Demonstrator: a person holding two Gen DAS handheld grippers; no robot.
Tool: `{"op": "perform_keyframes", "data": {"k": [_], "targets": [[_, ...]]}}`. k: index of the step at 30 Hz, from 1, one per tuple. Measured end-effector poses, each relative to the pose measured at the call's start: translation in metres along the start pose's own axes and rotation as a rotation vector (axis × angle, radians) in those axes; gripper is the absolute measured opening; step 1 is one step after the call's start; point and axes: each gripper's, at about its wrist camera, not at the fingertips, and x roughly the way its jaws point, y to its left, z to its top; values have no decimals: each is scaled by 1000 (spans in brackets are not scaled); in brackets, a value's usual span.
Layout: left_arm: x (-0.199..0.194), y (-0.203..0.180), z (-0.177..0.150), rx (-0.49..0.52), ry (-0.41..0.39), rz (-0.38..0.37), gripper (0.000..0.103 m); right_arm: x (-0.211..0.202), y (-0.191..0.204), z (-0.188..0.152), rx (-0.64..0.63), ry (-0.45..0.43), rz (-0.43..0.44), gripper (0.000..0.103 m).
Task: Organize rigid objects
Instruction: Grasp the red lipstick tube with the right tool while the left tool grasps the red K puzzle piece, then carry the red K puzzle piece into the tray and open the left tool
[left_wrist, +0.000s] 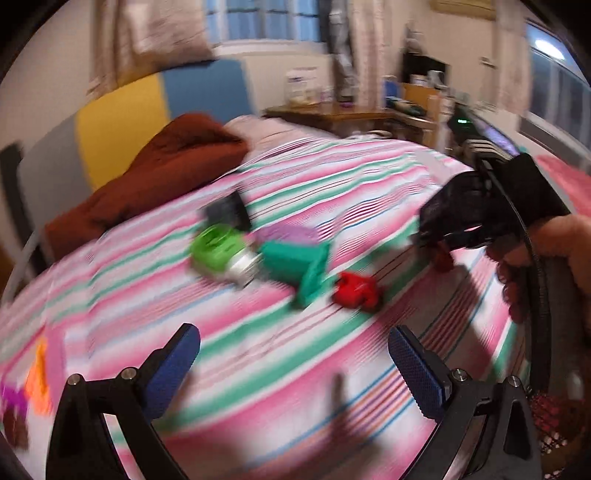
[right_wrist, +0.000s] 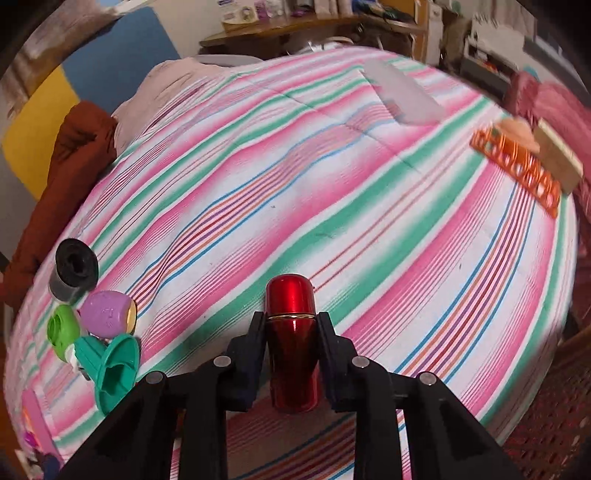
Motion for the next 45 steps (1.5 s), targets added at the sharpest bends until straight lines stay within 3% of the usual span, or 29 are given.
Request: {"op": "perform_keyframes", "data": {"k": [5, 9, 17, 19, 25, 33, 39, 45], "targets": [[30, -13, 8, 119, 14, -65, 93, -2, 0, -1, -8, 4, -1, 26], [50, -25, 9, 179, 66, -123, 78, -3, 2, -3, -23, 5, -4, 26], [67, -38, 26, 175, 65, -128, 73, -5, -1, -3, -18, 7, 1, 26], [76, -38, 26, 175, 99, -133, 58, -5, -1, -4, -23, 6, -3, 26], [77, -30, 18, 128, 112, -181, 55, -8, 0, -6, -38, 7, -9, 26], [60, -15, 2, 73, 94, -179, 53, -13, 6, -11, -80, 10, 32, 26], [43, -11, -15, 52, 75, -118, 53, -14, 24, -16, -214, 21, 50, 26], [30, -7, -25, 48, 58, -128, 53, 2, 57, -11, -346, 5, 39, 26]]}}
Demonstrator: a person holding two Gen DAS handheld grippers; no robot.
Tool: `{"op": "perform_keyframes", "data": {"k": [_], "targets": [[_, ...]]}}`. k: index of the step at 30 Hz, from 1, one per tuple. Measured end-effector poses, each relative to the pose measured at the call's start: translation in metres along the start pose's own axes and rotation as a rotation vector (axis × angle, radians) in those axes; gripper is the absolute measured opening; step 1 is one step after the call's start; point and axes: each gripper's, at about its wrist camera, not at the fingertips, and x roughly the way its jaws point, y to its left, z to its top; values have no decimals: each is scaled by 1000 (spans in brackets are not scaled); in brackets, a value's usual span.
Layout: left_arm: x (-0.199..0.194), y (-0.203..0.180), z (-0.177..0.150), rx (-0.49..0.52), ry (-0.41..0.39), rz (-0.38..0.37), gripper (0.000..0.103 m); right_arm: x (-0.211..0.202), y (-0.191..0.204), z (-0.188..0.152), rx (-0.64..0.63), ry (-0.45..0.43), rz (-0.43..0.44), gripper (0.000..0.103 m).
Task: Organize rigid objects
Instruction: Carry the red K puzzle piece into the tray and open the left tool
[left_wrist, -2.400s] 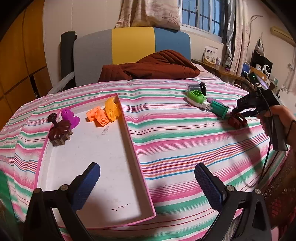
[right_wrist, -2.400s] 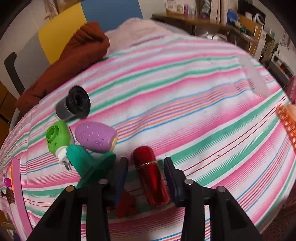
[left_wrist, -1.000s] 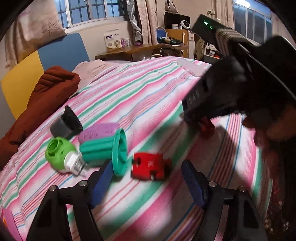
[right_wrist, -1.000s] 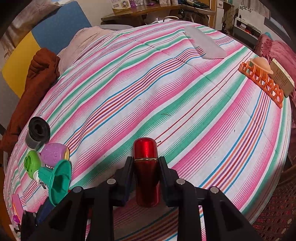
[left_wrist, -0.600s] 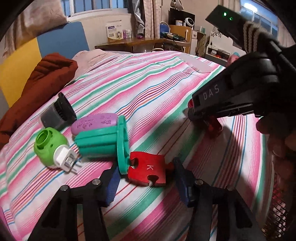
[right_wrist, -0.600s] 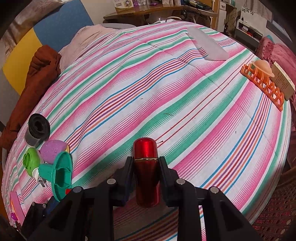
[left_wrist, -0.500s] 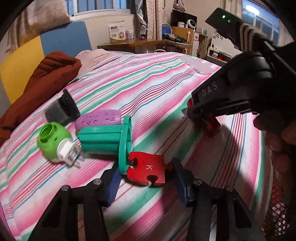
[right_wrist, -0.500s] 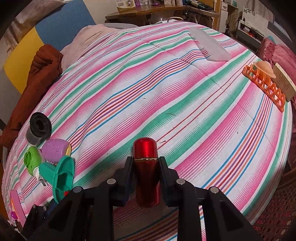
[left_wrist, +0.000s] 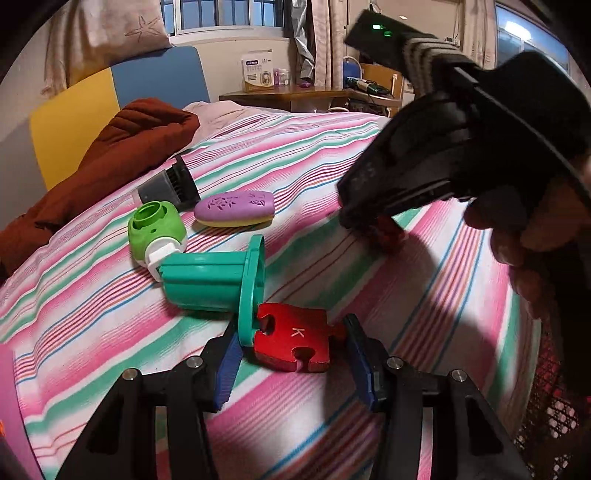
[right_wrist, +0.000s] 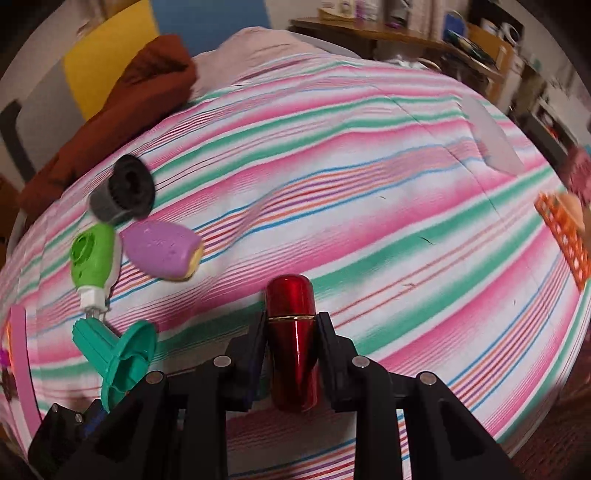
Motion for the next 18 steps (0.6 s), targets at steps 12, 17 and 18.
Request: {"op": "perform_keyframes", "data": {"k": [12, 17, 18], "targets": [[-25, 26, -25, -133, -29, -83, 53, 2, 3, 4, -48, -21, -3, 26], [-31, 36, -33, -184, -35, -131, 55, -3, 7, -1, -70, -21, -6, 26], [-32, 38, -34, -194, -36, -139, 57, -3, 7, -1, -69, -20, -6, 26]]}}
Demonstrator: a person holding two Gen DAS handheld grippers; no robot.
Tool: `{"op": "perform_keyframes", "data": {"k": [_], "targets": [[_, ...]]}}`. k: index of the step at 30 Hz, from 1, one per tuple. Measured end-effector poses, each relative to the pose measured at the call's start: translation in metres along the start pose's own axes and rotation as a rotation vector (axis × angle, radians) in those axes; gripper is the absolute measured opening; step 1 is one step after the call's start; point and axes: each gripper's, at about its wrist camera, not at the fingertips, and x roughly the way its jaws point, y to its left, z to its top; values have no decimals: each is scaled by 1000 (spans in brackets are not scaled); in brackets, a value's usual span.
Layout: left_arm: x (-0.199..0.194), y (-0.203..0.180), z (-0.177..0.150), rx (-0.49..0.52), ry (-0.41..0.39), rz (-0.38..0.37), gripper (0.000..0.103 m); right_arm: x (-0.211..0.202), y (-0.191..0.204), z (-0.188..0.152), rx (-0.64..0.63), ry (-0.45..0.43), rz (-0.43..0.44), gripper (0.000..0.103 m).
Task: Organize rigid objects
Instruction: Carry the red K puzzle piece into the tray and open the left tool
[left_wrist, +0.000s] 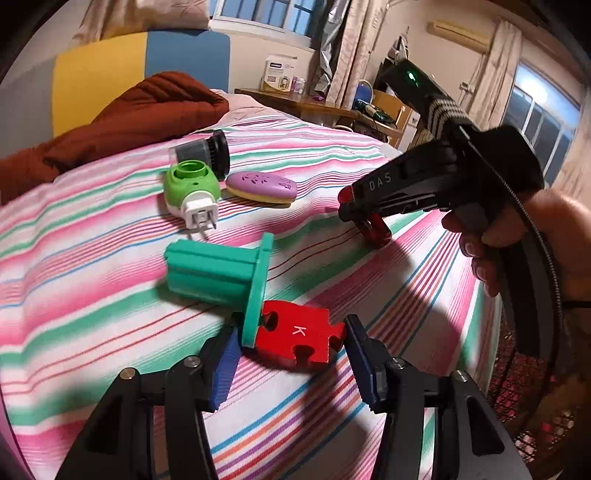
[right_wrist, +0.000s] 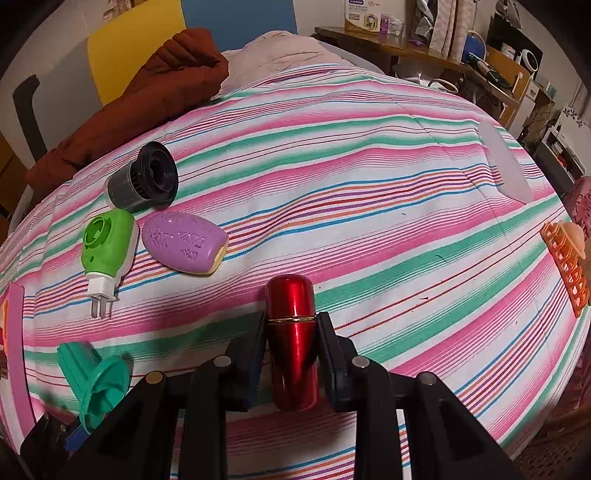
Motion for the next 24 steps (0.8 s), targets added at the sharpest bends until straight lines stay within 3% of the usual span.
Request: {"op": "perform_keyframes", "data": {"k": [4, 8, 10, 13, 16, 21, 24], "targets": [[-10, 1, -5, -17, -21, 43, 77, 6, 2, 2, 6, 2, 3, 26], [-32, -1, -15, -27, -101, 97, 76, 4, 2, 1, 8, 6, 5, 26], [-39, -9, -20, 10, -117, 90, 72, 5, 3, 2, 7, 8, 9, 26], [-31, -30, -18, 120, -80, 30, 62, 5, 4, 3, 4, 11, 9, 26], [-13, -40, -9, 198, -37, 27, 62, 7, 3, 4, 3, 13, 11, 26], [5, -29, 15, 167, 4, 48, 64, 8, 3, 3, 6, 21, 11, 26], [21, -17, 16, 132, 69, 33, 68, 8, 4, 4, 1, 23, 16, 26]]}}
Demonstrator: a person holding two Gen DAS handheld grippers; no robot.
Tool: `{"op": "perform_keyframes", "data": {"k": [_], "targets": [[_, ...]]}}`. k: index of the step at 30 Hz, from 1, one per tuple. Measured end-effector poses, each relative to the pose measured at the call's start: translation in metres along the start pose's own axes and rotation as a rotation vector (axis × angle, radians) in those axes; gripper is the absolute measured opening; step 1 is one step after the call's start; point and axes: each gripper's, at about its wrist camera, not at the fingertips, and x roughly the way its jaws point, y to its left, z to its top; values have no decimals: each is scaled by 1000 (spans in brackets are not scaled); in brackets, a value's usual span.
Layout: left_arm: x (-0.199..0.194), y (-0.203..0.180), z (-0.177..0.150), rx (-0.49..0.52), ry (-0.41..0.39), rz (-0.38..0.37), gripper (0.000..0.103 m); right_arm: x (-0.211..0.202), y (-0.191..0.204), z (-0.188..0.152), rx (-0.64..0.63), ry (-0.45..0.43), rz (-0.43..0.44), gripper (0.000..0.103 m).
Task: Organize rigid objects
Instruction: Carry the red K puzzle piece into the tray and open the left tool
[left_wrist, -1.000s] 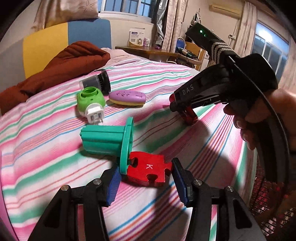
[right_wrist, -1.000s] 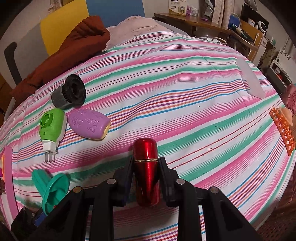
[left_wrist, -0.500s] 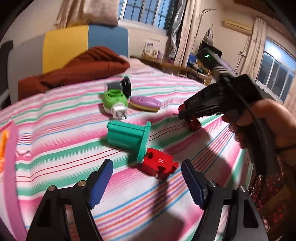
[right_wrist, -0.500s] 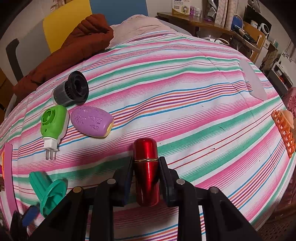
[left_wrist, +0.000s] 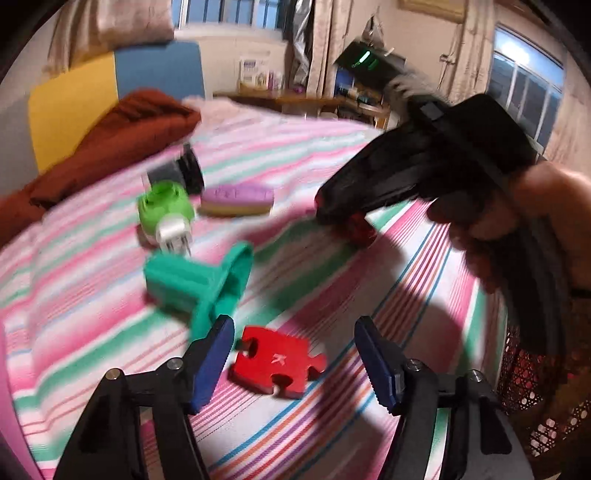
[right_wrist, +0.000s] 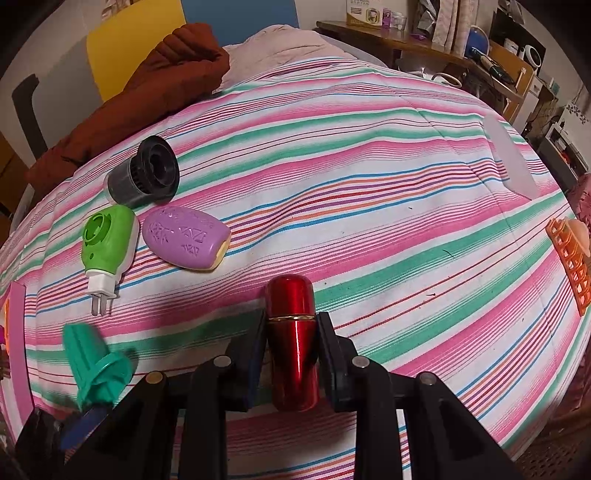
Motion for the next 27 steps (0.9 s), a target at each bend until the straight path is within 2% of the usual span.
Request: {"op": "perform_keyframes", "data": {"k": [2, 4, 7, 16, 23, 27], "targets": [[0, 2, -2, -9, -1, -10, 66, 0, 0, 0, -2, 0, 2, 26], [-1, 2, -5, -10, -5, 8, 53, 0, 0, 0, 1, 1, 3, 26], [-6, 1, -11, -11, -18, 18, 47, 1, -2, 1, 5, 5, 6, 26], [-21, -5, -23, -15, -46, 39, 47, 1, 1, -1, -9, 0, 12, 26], [-42, -2, -37, -97, -64, 36, 47, -4, 13, -2, -67, -32, -14, 26], [-58, -6, -44, -83, -96, 41, 47, -7, 17, -4, -89, -46, -19, 26]]}}
